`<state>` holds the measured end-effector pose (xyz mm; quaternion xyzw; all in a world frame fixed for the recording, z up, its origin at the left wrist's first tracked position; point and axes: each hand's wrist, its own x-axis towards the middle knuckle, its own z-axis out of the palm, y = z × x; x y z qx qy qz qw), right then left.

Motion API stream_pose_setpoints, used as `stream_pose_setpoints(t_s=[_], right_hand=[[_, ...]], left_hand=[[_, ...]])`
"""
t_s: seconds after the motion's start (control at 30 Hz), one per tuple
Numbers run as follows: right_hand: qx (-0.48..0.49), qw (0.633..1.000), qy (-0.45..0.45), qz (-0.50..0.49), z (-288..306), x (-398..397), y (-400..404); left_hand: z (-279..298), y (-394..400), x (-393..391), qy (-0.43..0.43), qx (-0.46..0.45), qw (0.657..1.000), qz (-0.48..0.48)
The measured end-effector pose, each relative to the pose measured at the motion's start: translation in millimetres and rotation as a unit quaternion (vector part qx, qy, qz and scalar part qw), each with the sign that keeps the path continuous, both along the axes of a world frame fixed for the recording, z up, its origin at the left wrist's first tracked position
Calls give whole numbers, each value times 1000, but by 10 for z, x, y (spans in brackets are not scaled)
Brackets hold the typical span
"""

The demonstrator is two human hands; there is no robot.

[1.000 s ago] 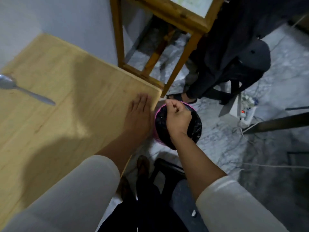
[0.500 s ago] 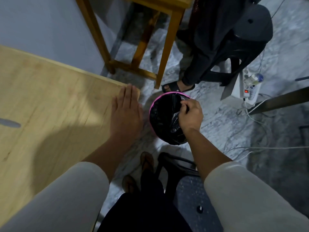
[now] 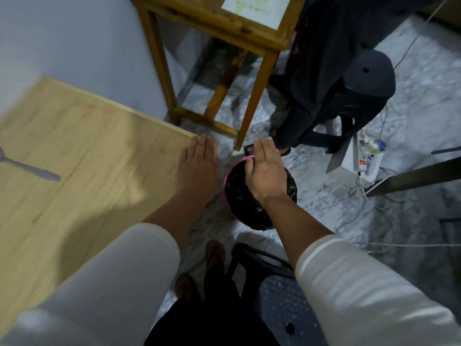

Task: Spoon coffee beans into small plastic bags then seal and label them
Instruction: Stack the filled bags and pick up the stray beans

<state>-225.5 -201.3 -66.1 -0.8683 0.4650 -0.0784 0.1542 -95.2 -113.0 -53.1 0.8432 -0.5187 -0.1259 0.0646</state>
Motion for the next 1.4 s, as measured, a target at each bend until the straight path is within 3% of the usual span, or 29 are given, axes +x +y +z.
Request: stream_pose_setpoints(t_s=[0.2,0.4,0.6,0.87,1.07,1.2,1.4], right_hand=[[-51,995,-45,80,435,479,113],[-68,974,-85,199,705,1121,457],[-14,943,-115,312,746,1756,1225],[173,887,-85,419,553,2268,2412],[251,871,-104,411,512,2681,3004],[229,875,-125,408,432,2880,3177],[243,892,-154,349,332,2959,3242]], left_hand=[[351,148,224,-20,-103,993,57],[682,715,679,-50,-123,978,159],[609,1752,921,-49,-97,948,298],[91,3209,768,3,-43,897,439],[-58,3656,921,24,-58,875,480],[-129,3753,1007,37,-94,873,477],[-229,3814,986,-11,-146,883,446]])
